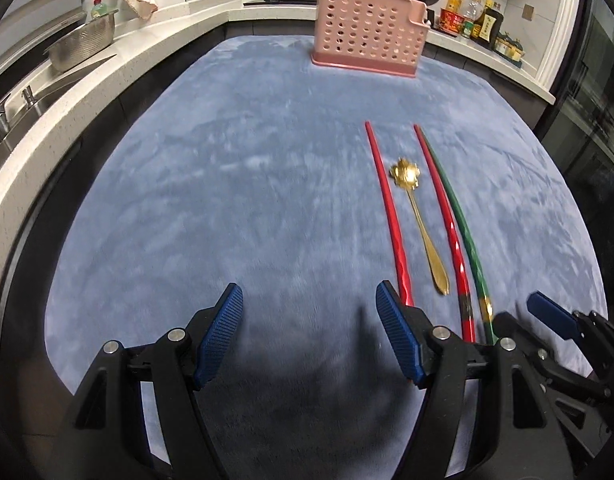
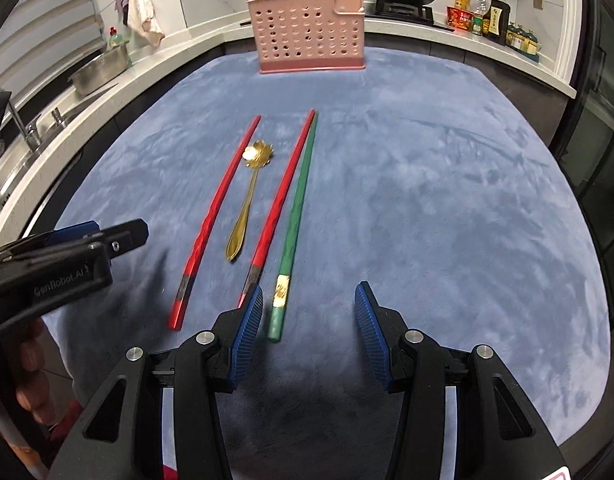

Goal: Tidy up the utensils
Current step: 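Move both open tools back down to the remaining utensils on the blanket, then grasp a red chopstick with the left tool while the right tool grasps the green chopstick, then lift and carry the red and green chopsticks in both tools to the holder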

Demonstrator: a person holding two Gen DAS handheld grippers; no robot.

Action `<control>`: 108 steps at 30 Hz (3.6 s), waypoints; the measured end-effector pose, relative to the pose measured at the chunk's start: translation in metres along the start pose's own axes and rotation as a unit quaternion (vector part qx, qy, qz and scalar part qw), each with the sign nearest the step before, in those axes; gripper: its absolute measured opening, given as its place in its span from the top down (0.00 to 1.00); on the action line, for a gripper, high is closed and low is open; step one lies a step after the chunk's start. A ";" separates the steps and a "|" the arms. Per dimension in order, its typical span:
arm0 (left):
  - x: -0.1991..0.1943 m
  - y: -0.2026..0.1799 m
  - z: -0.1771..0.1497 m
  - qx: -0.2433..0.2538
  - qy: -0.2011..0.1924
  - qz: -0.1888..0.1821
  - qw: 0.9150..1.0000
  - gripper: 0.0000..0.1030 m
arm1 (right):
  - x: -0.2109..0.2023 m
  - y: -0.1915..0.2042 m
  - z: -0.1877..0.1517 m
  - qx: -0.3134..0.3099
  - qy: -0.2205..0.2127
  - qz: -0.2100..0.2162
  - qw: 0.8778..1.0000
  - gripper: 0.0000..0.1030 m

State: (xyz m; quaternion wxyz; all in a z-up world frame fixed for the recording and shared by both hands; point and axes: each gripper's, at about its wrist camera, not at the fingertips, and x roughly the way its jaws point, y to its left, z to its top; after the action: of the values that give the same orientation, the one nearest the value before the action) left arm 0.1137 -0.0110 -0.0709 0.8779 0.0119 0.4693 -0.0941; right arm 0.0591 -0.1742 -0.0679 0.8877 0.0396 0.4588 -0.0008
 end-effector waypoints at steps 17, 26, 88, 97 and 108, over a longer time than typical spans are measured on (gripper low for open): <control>-0.001 -0.017 -0.019 0.026 0.008 -0.018 0.999 0.33 | 0.016 0.000 -0.003 0.005 0.014 0.012 1.000 0.85; 0.001 -0.028 -0.021 0.040 0.012 -0.034 0.999 0.33 | 0.017 -0.007 -0.004 0.022 0.013 0.018 1.000 0.93; -0.060 -0.011 0.041 0.003 -0.077 -0.044 0.996 0.93 | -0.062 -0.038 0.058 0.086 -0.088 0.029 0.992 0.93; -0.092 0.000 0.086 -0.014 -0.126 -0.038 0.991 0.93 | -0.096 -0.046 0.096 0.083 -0.142 0.027 0.986 0.93; -0.102 -0.002 0.141 -0.012 -0.162 -0.033 0.986 0.93 | -0.110 -0.053 0.142 0.080 -0.191 0.032 0.978 0.93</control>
State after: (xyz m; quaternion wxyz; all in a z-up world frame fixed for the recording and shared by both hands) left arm 0.1739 -0.0131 0.0922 0.9390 -0.0295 0.3217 -0.1178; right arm 0.1097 -0.2413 0.0997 0.9523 0.1242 0.2781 -0.0169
